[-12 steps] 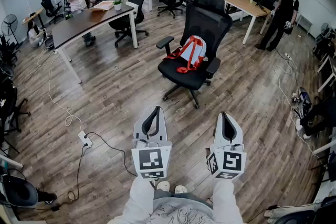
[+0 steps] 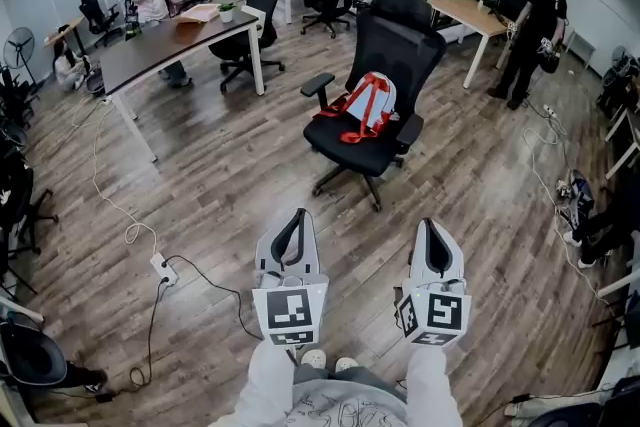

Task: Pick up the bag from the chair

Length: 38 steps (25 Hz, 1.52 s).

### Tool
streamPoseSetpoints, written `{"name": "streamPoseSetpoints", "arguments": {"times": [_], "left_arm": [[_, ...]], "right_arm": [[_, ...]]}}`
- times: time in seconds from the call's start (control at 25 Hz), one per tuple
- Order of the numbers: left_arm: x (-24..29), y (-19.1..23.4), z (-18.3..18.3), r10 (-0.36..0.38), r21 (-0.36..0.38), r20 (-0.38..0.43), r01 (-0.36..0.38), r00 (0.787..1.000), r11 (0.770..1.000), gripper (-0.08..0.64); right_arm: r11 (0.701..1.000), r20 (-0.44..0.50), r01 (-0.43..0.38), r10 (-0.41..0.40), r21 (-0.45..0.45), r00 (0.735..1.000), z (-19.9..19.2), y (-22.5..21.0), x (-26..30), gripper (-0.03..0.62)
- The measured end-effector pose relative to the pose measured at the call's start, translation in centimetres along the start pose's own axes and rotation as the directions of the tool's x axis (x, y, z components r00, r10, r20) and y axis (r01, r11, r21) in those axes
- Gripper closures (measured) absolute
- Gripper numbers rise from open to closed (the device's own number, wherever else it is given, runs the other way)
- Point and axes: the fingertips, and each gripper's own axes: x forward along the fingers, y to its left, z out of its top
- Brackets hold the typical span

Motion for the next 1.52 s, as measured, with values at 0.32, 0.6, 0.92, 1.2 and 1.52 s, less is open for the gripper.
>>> {"name": "streamPoseSetpoints", "arguments": {"times": [0.32,0.6,0.92,1.2,1.52], "left_arm": [[0.8,1.3,-1.4,-0.035,0.001,-0.016,0.035,0.999,0.999,0.554],[3.2,2.7,-2.9,-0.047,-0.001,-0.048,0.047,0.998,0.999,0.554],[12.2,3.2,-4.1,-0.037,0.016,-0.051,0.038,0.998,0.999,0.554],[24.4,3.0,-2.5,-0.018,0.022,-0.021,0.018,1.0,1.0,0.555],[35.8,1.6,-1.9,-0.012,0.025,-0.012,0.012,1.0,1.0,0.554]], "right_arm": [[1.0,-0.016,0.029,-0.029,-0.007,0.999,-1.4,1.5,0.7,0.582],[0.999,-0.046,0.041,-0.04,0.015,0.998,-3.1,1.7,3.2,0.582],[0.999,-0.04,0.024,-0.023,0.025,0.999,-5.1,-1.4,12.5,0.581],[1.0,0.002,-0.009,0.009,0.02,1.0,-4.1,-5.9,24.4,0.581],[0.999,0.012,-0.029,0.029,0.028,1.0,-4.2,-11.3,34.6,0.581]]}}
